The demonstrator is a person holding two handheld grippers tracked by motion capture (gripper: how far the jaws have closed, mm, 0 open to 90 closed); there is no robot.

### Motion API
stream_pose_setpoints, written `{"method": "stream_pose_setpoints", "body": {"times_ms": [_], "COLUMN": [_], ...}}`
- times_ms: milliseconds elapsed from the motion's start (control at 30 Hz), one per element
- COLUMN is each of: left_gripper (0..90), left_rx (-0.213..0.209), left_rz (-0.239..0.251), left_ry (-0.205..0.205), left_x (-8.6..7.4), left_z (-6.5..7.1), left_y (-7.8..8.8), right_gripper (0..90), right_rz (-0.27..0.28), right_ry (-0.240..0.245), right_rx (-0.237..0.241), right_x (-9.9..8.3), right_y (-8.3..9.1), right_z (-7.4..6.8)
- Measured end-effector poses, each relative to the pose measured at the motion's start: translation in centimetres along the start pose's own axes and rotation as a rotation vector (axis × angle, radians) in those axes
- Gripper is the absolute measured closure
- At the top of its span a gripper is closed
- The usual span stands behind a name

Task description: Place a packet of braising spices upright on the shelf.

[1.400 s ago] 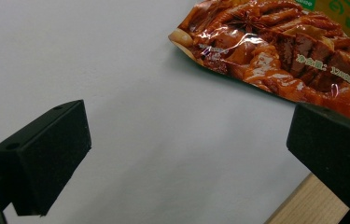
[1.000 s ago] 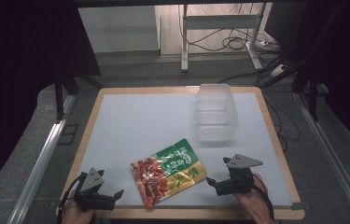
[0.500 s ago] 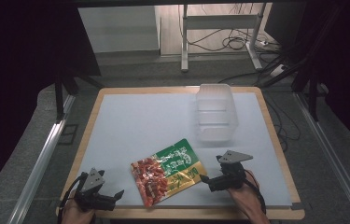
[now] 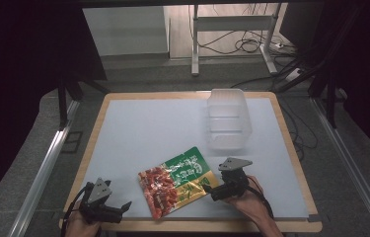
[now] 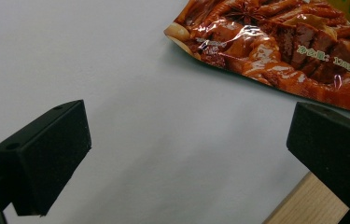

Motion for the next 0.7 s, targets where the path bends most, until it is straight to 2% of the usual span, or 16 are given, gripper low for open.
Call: {"method": "stream_pose_setpoints", "body": {"times_ms": [167, 267, 300, 433, 500, 567, 600, 700], "left_gripper": [0.0, 0.0, 0.0, 0.0, 0.0, 0.0, 0.0, 0.0], "left_rx": [0.0, -0.001, -0.003, -0.003, -0.004, -0.004, -0.006, -0.006], "left_rz": [0.0, 0.004, 0.007, 0.005, 0.002, 0.002, 0.002, 0.003], "left_ry": [0.001, 0.005, 0.007, 0.006, 0.004, 0.004, 0.005, 0.006], "left_x": [0.0, 0.0, 0.0, 0.0, 0.0, 0.0, 0.0, 0.0], "left_z": [0.0, 0.0, -0.1, -0.1, -0.1, -0.1, 0.0, 0.0], "left_y": [0.0, 0.0, 0.0, 0.0, 0.0, 0.0, 0.0, 0.0], "right_gripper": [9.1, 13.9, 19.3, 26.0, 30.4, 32.2, 37.5, 44.7], "right_rz": [-0.053, -0.067, -0.078, -0.087, -0.112, -0.113, -0.114, -0.109], "right_ry": [0.016, 0.014, 0.007, 0.0, 0.007, 0.004, 0.006, 0.028], "right_rx": [0.008, 0.003, 0.005, 0.008, 0.007, 0.014, 0.023, 0.013], "right_x": [0.4, 0.6, 0.9, 1.2, 1.6, 1.7, 2.0, 2.5], "right_y": [-1.2, -1.5, -1.9, -2.2, -2.6, -2.8, -3.1, -3.4], "right_z": [-0.3, -0.4, -0.4, -0.4, -0.5, -0.5, -0.6, -0.7]}}
Point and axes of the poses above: each handheld gripper's, and its own axes: y roughly backward along the jaws, x roughly out of its top, z roughly to its right, the point moved 1 cm from there along -y, roughly forward along the jaws, and after that the axes turned 11 degrees about -x, right-handed, at the moved point
